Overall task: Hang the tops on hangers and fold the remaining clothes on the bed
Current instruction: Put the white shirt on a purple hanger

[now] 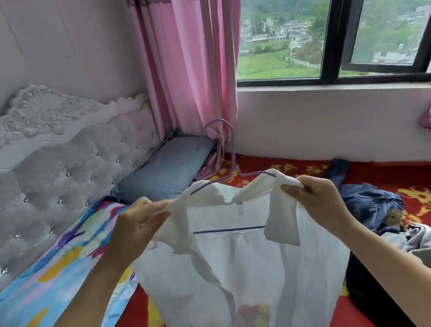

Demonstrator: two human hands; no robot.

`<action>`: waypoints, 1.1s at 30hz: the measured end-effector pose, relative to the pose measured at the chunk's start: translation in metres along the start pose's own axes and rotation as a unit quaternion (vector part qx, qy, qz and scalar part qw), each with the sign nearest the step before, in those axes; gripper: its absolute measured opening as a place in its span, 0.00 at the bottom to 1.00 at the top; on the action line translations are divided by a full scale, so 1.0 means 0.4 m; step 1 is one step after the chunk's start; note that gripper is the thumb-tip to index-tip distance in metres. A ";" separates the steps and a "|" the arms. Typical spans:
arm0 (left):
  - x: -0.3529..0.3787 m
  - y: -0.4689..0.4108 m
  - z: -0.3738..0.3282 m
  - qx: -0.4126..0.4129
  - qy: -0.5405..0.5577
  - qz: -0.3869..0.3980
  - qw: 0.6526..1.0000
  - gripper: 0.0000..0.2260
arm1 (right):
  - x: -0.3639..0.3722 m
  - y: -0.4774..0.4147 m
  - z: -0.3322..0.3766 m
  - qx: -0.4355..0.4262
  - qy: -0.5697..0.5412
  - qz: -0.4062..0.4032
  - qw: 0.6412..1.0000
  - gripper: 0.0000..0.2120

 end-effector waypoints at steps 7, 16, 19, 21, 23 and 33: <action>-0.207 0.124 -0.100 -0.018 -0.102 -0.152 0.983 0.17 | 0.091 0.058 0.103 -0.142 0.024 0.172 0.975 0.32; -0.586 0.352 -0.285 -0.121 -0.236 -0.246 0.932 0.08 | 0.287 0.204 0.532 -0.313 -0.136 0.312 0.887 0.08; -0.729 0.463 -0.367 -0.169 -0.257 -0.301 0.903 0.01 | 0.364 0.317 0.669 -0.330 -0.174 0.378 0.847 0.12; -0.802 0.523 -0.389 -0.219 -0.267 -0.314 0.884 0.09 | 0.391 0.375 0.732 -0.311 -0.193 0.406 0.838 0.15; -0.913 0.625 -0.450 -0.279 -0.292 -0.332 0.852 0.11 | 0.421 0.487 0.831 -0.304 -0.227 0.436 0.816 0.14; -1.381 1.060 -0.810 -0.372 -0.353 -0.369 0.775 0.14 | 0.496 1.031 1.236 -0.271 -0.318 0.538 0.732 0.14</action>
Point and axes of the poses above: each hand's wrist, its own y-axis away from the middle knuckle, its own x-axis out of the palm, z = x × y, the point moved 4 cm from there along -y, towards the middle knuckle, and after that the axes turned 12 degrees about -z, right-handed, at the moved point
